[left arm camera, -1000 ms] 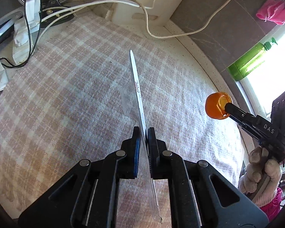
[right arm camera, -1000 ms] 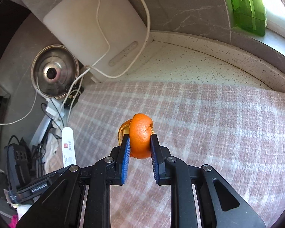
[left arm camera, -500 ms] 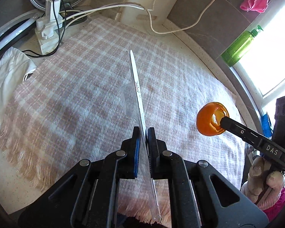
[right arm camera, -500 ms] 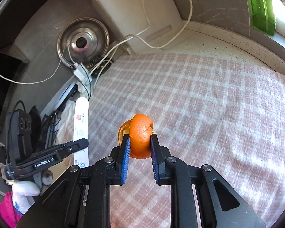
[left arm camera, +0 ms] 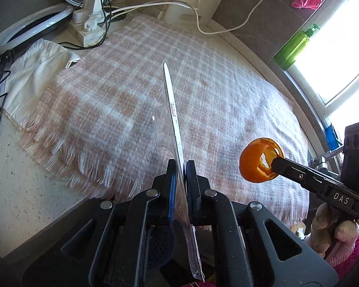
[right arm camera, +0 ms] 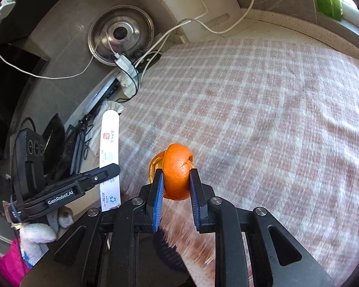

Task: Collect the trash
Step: 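Carry the white strip and orange peel down over the blue wastebasket with both tools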

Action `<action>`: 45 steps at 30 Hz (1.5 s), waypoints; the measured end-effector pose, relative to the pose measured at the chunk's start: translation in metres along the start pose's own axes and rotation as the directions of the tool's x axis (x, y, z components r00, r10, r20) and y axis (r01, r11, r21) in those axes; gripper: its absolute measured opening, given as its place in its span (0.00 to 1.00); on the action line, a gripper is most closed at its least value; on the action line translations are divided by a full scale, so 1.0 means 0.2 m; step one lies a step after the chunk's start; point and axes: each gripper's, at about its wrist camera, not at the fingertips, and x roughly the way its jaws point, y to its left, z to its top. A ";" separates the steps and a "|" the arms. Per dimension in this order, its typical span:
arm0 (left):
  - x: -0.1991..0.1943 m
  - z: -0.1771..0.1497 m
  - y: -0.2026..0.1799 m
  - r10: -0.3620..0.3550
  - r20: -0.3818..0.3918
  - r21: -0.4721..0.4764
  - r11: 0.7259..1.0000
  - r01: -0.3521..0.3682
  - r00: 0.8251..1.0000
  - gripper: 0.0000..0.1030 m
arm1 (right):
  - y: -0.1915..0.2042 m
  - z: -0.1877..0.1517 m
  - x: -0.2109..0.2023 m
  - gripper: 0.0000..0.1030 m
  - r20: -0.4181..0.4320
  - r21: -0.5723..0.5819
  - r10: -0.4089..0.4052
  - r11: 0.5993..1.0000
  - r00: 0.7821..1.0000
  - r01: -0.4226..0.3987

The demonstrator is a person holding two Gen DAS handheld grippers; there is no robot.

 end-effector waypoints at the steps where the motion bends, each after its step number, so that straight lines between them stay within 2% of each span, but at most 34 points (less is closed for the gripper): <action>1: -0.01 -0.02 0.01 -0.001 -0.003 -0.002 1.000 0.001 1.000 0.06 | 0.02 -0.03 0.00 0.18 -0.004 0.001 0.002 1.000 1.000 -0.002; 11: -0.10 -0.22 0.15 0.001 -0.036 -0.010 1.000 -0.001 0.999 0.06 | 0.20 -0.28 0.03 0.18 -0.043 0.010 0.016 1.000 0.999 -0.016; 23: -0.05 -0.46 0.28 -0.001 -0.103 -0.013 1.000 -0.001 0.995 0.06 | 0.34 -0.59 0.12 0.18 -0.112 -0.012 -0.032 0.999 0.993 0.031; 33: 0.07 -0.64 0.39 0.004 -0.165 -0.018 1.000 -0.007 0.986 0.06 | 0.33 -0.79 0.29 0.18 -0.176 0.003 -0.077 0.997 0.981 0.079; 45: 0.33 -0.80 0.45 0.032 -0.242 -0.005 0.999 -0.034 0.970 0.06 | 0.24 -0.93 0.47 0.18 -0.238 0.006 -0.142 0.989 0.961 0.148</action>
